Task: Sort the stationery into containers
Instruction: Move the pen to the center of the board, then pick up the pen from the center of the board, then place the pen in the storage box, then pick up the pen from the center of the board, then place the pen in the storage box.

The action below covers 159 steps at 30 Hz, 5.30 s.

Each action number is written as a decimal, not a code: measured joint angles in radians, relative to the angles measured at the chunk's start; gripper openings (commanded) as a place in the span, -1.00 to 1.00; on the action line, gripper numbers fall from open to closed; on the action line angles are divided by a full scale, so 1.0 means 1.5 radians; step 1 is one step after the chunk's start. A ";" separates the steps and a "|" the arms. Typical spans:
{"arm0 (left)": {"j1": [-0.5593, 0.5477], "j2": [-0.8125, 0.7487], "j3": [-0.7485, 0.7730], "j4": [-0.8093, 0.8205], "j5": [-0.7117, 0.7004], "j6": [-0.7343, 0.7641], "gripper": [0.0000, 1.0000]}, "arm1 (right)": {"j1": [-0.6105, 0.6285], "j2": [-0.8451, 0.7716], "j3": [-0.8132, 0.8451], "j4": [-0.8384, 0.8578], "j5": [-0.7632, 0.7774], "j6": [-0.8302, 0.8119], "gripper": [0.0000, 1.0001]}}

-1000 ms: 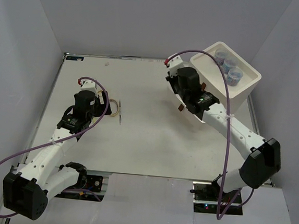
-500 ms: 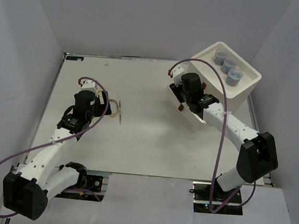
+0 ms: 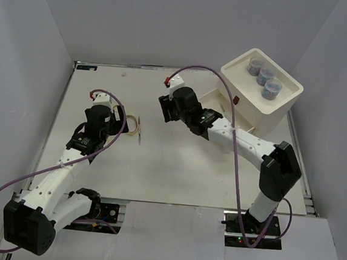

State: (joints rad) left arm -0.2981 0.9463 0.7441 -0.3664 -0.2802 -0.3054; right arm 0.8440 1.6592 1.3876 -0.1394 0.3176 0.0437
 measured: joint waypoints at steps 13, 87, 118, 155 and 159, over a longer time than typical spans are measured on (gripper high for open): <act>0.000 -0.031 0.000 0.000 -0.046 -0.009 0.96 | 0.098 0.302 0.120 0.019 -0.009 0.144 0.32; 0.160 0.400 0.135 -0.003 0.023 -0.071 0.65 | -0.183 -0.531 -0.390 0.094 -0.118 -0.208 0.71; 0.163 0.346 0.078 -0.027 0.097 -0.077 -0.66 | -0.183 -0.540 -0.424 0.111 -0.244 -0.130 0.88; -0.046 -0.010 -0.072 0.433 0.440 -0.338 -0.61 | 0.032 -0.108 -0.159 0.237 -0.390 0.217 -0.23; -0.047 -0.013 -0.077 0.444 0.441 -0.333 -0.47 | 0.033 -0.108 -0.159 0.237 -0.382 0.222 -0.57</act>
State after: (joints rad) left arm -0.3687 0.9268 0.6292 0.2993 0.3817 -0.8047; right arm 0.8928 1.4979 1.1484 0.2153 -0.2558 0.3759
